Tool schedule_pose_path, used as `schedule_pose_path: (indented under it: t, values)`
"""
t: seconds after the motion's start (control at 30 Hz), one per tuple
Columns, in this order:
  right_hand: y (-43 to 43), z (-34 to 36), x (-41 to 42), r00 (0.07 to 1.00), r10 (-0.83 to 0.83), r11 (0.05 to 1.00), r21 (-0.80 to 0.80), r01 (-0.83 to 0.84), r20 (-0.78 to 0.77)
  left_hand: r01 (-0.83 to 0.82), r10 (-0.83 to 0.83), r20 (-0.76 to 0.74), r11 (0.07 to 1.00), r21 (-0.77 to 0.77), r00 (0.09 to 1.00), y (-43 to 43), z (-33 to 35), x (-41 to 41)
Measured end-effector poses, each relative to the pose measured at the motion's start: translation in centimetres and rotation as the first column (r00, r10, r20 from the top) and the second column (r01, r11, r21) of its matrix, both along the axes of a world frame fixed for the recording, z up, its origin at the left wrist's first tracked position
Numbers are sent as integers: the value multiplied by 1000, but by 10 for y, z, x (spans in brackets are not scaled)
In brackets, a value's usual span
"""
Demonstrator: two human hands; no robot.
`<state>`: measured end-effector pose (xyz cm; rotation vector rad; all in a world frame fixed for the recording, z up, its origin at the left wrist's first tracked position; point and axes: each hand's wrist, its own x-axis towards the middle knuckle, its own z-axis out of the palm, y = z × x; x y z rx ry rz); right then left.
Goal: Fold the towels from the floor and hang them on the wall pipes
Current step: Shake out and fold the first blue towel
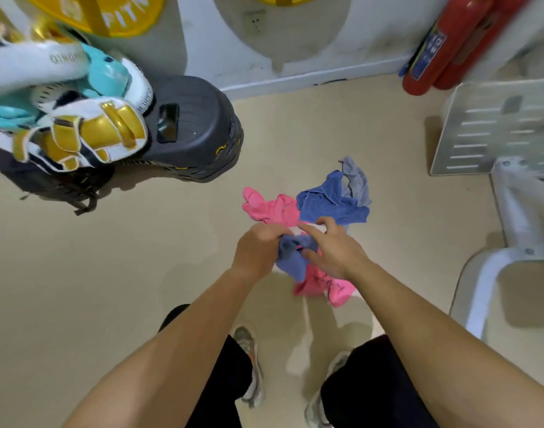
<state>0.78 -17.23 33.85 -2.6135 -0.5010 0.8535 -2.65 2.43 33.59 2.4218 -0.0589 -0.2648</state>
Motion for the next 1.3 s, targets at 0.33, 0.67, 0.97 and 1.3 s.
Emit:
schedule_pose_path:
  t: [0.33,0.67,0.97,1.3]
  values:
    - [-5,337,-43,983,-182,955,235,181,-17,-180,186,7,958,-222,983,-18,364,-28]
    - [-17,427,-42,918,-394,803,503,319,47,-62,81,120,986,-153,990,-12,440,-35]
    - [-25,497,-33,912,-340,863,462,206,228,-45,59,115,992,-116,992,-12,432,-40]
    - [-73,522,-24,774,-481,832,493,256,411,-222,216,-81,972,-78,973,32,410,-63]
